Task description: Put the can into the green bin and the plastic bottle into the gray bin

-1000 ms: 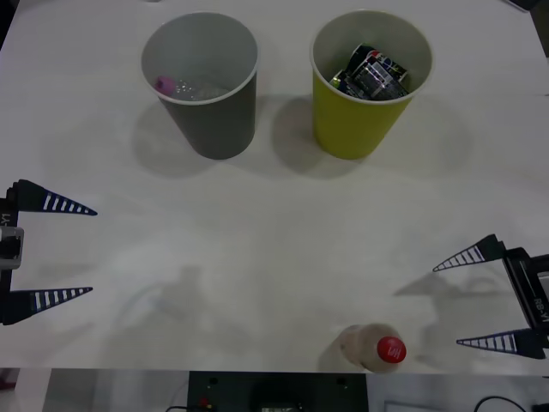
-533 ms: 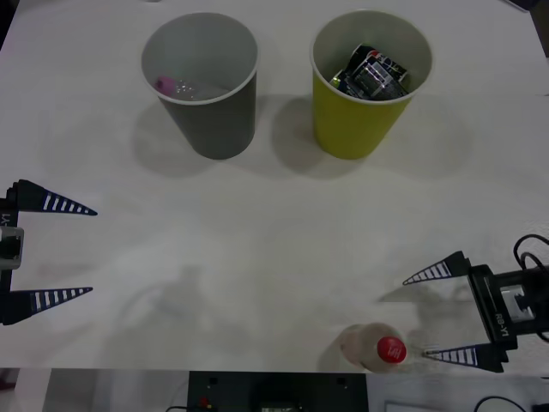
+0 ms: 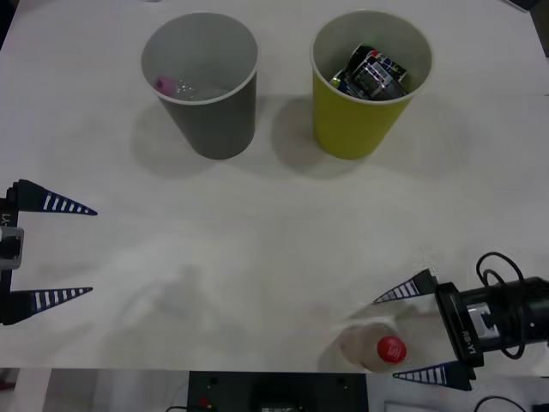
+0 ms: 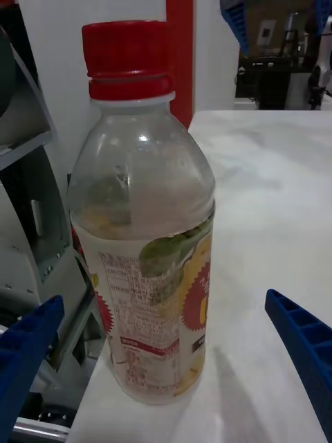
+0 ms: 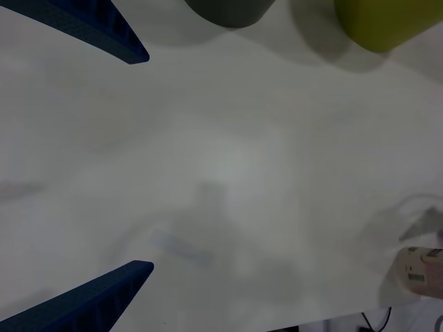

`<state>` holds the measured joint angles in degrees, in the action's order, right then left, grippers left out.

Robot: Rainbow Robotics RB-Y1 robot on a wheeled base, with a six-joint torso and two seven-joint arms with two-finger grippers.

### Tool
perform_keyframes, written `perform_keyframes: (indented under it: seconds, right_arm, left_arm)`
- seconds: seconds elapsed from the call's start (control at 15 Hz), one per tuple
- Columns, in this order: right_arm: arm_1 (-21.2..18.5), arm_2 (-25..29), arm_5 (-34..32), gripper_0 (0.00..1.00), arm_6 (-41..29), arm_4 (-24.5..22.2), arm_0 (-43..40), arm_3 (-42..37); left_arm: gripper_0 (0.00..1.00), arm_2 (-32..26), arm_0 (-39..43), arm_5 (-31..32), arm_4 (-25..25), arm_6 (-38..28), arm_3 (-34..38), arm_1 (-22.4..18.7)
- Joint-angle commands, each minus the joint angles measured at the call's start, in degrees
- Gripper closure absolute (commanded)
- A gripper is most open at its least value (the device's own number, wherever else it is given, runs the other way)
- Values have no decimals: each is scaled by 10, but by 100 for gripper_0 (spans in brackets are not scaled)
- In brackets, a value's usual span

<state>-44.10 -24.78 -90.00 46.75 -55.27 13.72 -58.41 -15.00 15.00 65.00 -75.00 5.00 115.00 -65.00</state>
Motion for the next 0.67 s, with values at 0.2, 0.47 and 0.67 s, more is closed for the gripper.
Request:
perform_keyframes:
  seconds: [0.2,0.47,0.67]
  right_arm:
    - [19,-15,0,0,7,0,0,0]
    - [31,-24,2,0,14,0,0,1]
    - [34,-26,3,0,19,0,0,1]
  left_arm:
    - [2,0,0,0,0,0,0,0]
    - [2,0,0,0,0,0,0,0]
    - [2,0,0,0,0,0,0,0]
